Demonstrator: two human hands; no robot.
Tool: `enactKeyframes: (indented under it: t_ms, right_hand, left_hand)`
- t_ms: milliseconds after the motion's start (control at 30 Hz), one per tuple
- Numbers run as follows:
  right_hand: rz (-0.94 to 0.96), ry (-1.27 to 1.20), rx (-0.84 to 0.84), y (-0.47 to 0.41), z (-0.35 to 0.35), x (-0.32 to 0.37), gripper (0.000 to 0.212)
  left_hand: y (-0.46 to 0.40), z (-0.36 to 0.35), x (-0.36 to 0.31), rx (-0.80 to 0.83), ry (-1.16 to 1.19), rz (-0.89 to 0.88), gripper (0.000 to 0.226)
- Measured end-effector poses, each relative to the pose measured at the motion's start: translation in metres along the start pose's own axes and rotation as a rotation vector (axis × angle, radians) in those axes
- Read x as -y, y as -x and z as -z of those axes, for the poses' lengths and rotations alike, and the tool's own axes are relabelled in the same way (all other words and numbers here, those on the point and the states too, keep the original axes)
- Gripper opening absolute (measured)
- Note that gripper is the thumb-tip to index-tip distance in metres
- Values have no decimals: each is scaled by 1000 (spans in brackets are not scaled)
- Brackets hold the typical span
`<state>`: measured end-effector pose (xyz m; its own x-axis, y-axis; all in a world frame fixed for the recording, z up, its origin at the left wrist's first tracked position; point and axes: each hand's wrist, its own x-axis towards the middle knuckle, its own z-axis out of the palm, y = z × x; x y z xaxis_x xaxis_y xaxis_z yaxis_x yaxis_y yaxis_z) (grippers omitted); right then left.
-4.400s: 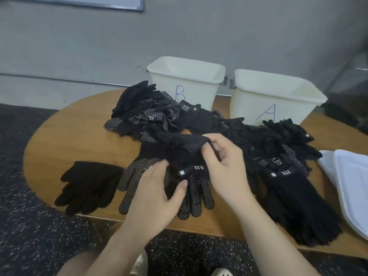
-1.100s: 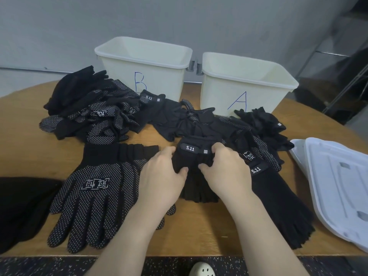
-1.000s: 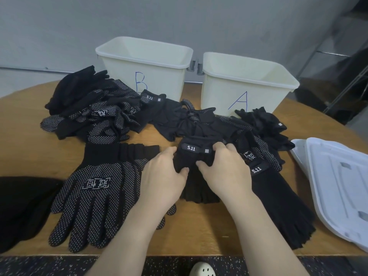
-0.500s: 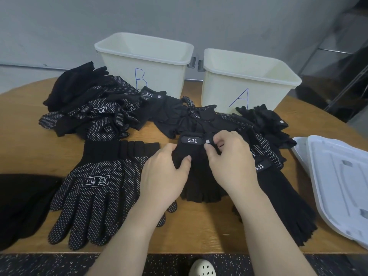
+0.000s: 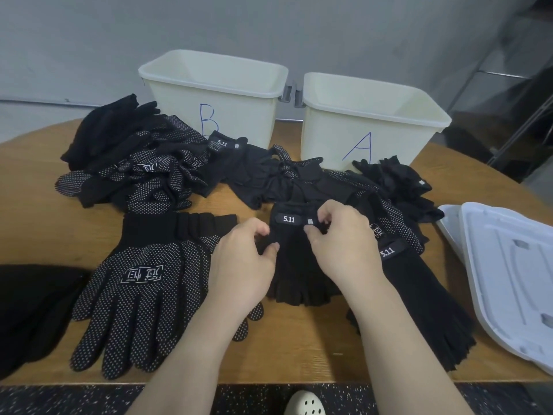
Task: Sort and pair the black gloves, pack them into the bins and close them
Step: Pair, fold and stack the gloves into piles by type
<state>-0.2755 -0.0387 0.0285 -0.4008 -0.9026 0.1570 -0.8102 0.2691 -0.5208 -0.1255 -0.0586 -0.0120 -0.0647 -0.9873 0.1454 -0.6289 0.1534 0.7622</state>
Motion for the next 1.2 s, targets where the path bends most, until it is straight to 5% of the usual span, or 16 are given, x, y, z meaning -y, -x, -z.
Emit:
enactKeyframes:
  t_ms: [167,367,667,833,967,1200]
  right_hand:
    - [-34,-110,54,1,3,-3,20]
    - [-13,-291,26,6,13,-4,19]
    - [185,-484,9,25,27,5,24]
    - [246,-535,54,32,33,6,24]
    - [285,-556,98,33,36,4,22]
    - [328,-676,167,31,39,2,20]
  left_hand:
    - [1,3,1,31,73,-74,36]
    - [4,9,0,51,243,-98,28]
    - [8,23,-7,20,602,-14,34]
    - [4,30,-2,176,872,96,64]
    - [4,36,-4,377,937,117,45]
    - [3,38,-6,318,1086,141,53]
